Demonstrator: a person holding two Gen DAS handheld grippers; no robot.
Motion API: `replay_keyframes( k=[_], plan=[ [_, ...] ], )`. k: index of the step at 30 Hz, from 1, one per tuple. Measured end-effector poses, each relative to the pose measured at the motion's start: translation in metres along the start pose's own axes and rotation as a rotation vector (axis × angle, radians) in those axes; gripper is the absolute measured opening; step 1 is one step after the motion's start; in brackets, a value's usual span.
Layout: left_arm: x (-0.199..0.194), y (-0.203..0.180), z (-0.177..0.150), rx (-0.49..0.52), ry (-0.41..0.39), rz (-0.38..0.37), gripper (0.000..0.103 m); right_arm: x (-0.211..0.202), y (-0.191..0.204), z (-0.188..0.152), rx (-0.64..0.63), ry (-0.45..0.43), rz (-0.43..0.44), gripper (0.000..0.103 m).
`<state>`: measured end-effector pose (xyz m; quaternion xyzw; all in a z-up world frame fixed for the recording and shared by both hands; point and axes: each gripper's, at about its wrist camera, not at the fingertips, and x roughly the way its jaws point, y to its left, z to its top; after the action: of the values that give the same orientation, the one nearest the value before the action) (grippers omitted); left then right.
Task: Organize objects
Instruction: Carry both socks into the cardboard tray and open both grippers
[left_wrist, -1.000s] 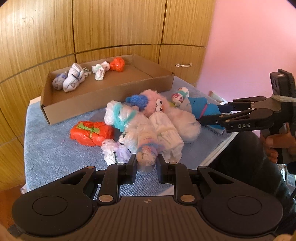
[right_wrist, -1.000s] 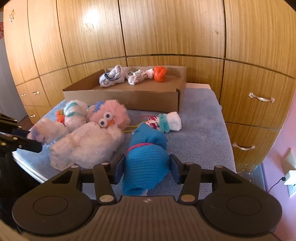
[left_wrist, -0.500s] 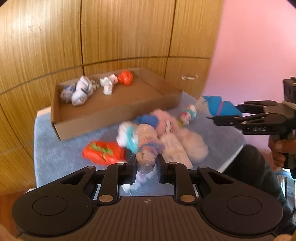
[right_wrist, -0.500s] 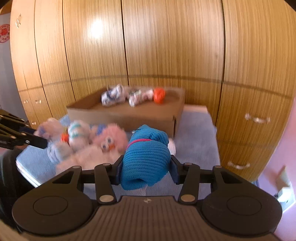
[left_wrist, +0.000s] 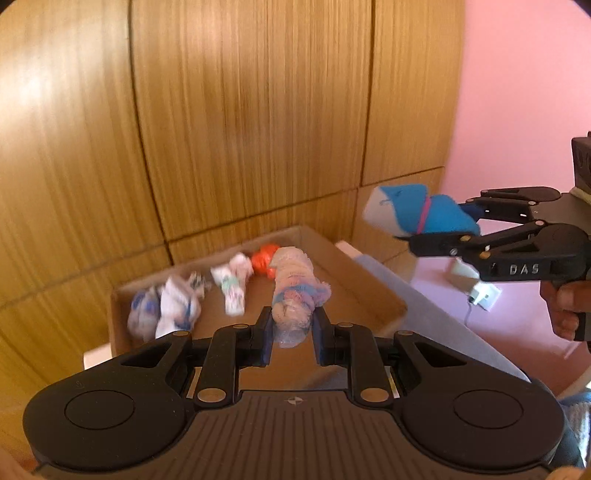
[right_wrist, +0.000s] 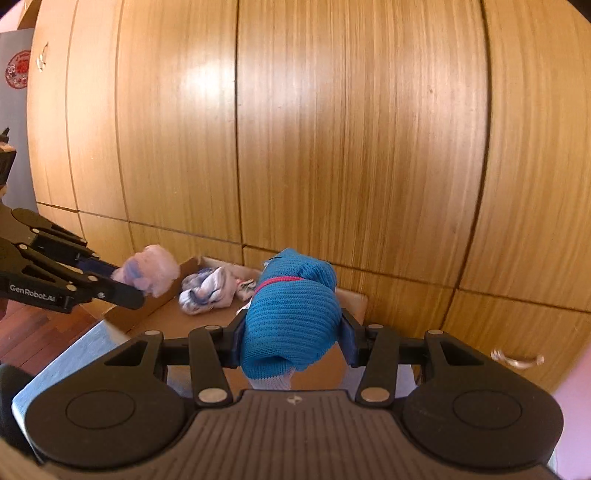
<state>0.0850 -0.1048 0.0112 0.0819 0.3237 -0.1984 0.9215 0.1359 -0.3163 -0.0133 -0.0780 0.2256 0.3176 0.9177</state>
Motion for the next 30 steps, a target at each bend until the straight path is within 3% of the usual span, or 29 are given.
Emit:
replay_keyframes(
  k=[5, 15, 30],
  plan=[
    [0.048, 0.001, 0.019, 0.008, 0.045, -0.010, 0.026, 0.043, -0.005, 0.006, -0.016, 0.058, 0.006, 0.045],
    [0.150, 0.030, 0.013, -0.082, 0.161, -0.023, 0.026, 0.127, -0.015, -0.009, -0.050, 0.186, 0.008, 0.045],
    [0.209, 0.036, 0.023, -0.124, 0.217, -0.014, 0.026, 0.176, -0.021, -0.008, -0.160, 0.267, 0.000, 0.046]
  ],
)
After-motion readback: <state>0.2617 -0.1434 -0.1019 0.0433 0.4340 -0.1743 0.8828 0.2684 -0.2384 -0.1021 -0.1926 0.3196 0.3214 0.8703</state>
